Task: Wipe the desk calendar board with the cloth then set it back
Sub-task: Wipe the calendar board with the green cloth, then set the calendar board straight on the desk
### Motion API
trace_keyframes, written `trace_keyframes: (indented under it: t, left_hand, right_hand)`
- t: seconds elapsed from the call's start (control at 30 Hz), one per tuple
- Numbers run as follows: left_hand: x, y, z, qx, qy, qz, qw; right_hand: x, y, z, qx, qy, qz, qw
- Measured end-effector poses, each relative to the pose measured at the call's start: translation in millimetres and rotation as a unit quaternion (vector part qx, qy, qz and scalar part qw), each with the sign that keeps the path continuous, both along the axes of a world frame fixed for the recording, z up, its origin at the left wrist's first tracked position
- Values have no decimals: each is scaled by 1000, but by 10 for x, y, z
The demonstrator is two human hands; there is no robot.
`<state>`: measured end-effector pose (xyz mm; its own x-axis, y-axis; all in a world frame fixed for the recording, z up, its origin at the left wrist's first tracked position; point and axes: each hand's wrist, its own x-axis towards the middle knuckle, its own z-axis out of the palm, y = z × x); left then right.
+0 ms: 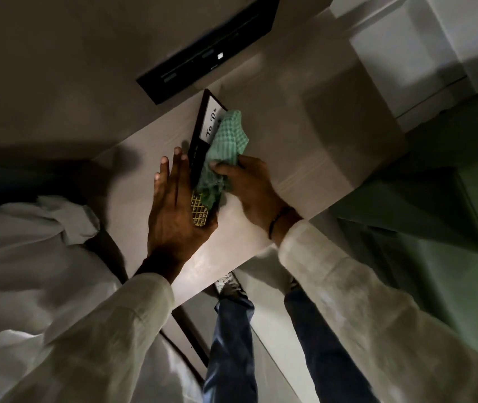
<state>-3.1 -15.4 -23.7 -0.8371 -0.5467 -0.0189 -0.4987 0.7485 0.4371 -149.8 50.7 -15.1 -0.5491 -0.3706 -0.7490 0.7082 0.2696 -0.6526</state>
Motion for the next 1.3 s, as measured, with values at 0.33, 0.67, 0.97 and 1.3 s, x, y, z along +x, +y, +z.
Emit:
trace_keyframes:
  t: [0.33, 0.67, 0.97, 1.3]
  left_hand:
    - [-30, -29, 61, 38, -85, 7, 996]
    - [-9, 46, 172, 21, -147, 65, 987]
    - [-169, 607, 571, 381, 11, 588, 713]
    - [-310, 45, 561, 584, 141, 580, 550]
  right_hand:
    - [-1298, 833, 131, 281, 512, 276, 763]
    - [-1280, 538, 202, 249, 460, 386, 760]
    - [-1031, -626, 395, 178, 254, 395, 865]
    - [-948, -307, 340, 205, 216, 313, 902]
